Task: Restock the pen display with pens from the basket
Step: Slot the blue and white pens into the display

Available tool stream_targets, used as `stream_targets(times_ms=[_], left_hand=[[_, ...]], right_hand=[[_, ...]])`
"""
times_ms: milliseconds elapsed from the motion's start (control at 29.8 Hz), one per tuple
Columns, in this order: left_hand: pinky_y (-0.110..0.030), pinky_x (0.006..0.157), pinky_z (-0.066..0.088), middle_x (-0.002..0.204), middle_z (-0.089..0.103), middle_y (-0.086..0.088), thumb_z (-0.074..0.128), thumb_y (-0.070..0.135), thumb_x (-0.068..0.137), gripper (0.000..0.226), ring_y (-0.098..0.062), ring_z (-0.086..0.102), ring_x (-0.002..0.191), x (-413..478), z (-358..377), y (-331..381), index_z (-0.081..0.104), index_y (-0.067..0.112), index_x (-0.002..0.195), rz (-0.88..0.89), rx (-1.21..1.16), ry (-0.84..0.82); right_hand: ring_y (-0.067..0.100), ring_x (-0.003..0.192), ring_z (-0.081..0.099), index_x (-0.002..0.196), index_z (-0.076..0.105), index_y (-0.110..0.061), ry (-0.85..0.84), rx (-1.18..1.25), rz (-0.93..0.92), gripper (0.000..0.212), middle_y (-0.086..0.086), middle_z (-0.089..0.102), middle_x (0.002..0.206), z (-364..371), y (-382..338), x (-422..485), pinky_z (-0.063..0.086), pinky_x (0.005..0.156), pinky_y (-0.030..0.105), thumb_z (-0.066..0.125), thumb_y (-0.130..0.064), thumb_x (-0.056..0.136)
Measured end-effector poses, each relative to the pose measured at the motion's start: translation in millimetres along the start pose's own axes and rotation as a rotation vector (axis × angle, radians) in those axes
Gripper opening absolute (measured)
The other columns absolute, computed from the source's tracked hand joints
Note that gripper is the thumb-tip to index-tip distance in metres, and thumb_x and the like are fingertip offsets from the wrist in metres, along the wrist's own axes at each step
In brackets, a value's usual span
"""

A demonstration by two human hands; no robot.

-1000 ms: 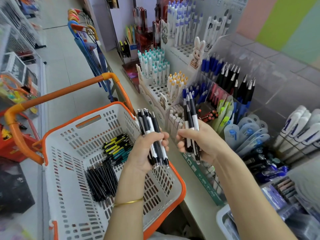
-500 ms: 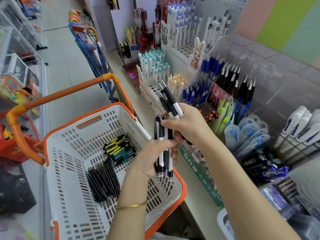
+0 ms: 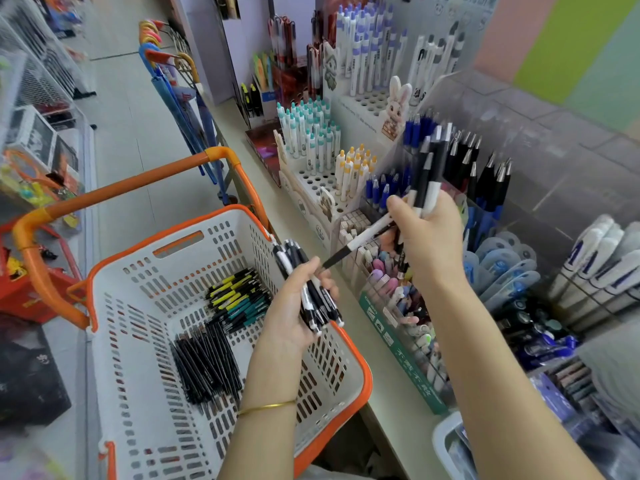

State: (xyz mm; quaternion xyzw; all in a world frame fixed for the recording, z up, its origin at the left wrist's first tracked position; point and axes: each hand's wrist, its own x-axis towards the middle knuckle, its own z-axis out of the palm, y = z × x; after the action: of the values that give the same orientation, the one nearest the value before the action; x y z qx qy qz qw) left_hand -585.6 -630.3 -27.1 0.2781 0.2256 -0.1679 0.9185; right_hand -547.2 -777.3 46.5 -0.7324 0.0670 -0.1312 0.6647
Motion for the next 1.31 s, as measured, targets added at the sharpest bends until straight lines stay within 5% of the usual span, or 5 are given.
stream_targets(times_ms=[302,537,772,1108,1310], left_hand=[[-0.017,0.048,0.049,0.093,0.071,-0.005,0.059,0.013,0.093,0.003,-0.004,0.055,0.050,8,1,5,0.061,0.013,0.095,0.167,-0.091,0.114],[-0.021,0.041,0.044,0.065,0.051,-0.006,0.058,-0.003,0.088,0.015,-0.010,0.050,0.042,1,-4,18,0.059,0.012,0.088,0.206,0.247,0.174],[-0.023,0.042,0.045,0.058,0.052,-0.005,0.058,-0.005,0.088,0.015,-0.011,0.053,0.044,-4,-1,20,0.059,0.010,0.091,0.211,0.388,0.107],[-0.029,0.058,0.049,0.071,0.068,0.002,0.073,0.026,0.077,0.032,-0.011,0.055,0.056,-3,1,11,0.067,0.007,0.103,0.169,0.459,0.018],[-0.021,0.044,0.041,0.060,0.050,-0.001,0.062,0.004,0.077,0.019,-0.011,0.048,0.047,-5,-1,6,0.054,0.011,0.093,-0.019,0.398,-0.187]], right_hand=[[0.031,0.054,0.059,0.085,0.049,-0.013,-0.155,-0.126,0.032,0.016,0.022,0.059,0.072,-3,33,-34,0.051,0.048,0.036,0.065,-0.016,0.088],[0.020,0.055,0.056,0.091,0.054,-0.008,-0.689,-0.387,0.290,0.018,0.013,0.061,0.072,-23,31,-18,0.047,0.045,0.025,0.066,-0.022,0.089],[0.017,0.050,0.051,0.086,0.059,-0.014,-0.937,-0.212,0.384,0.010,0.013,0.067,0.076,-12,35,-24,0.042,0.042,0.023,0.062,-0.022,0.092],[0.025,0.055,0.058,0.078,0.051,-0.003,-0.699,0.248,0.725,0.012,0.016,0.056,0.069,-7,43,-22,0.053,0.054,0.033,0.055,0.008,0.081],[0.015,0.040,0.049,0.079,0.050,-0.004,-0.538,0.036,0.393,0.013,0.004,0.052,0.050,2,28,-2,0.045,0.042,0.023,0.059,0.004,0.084]])
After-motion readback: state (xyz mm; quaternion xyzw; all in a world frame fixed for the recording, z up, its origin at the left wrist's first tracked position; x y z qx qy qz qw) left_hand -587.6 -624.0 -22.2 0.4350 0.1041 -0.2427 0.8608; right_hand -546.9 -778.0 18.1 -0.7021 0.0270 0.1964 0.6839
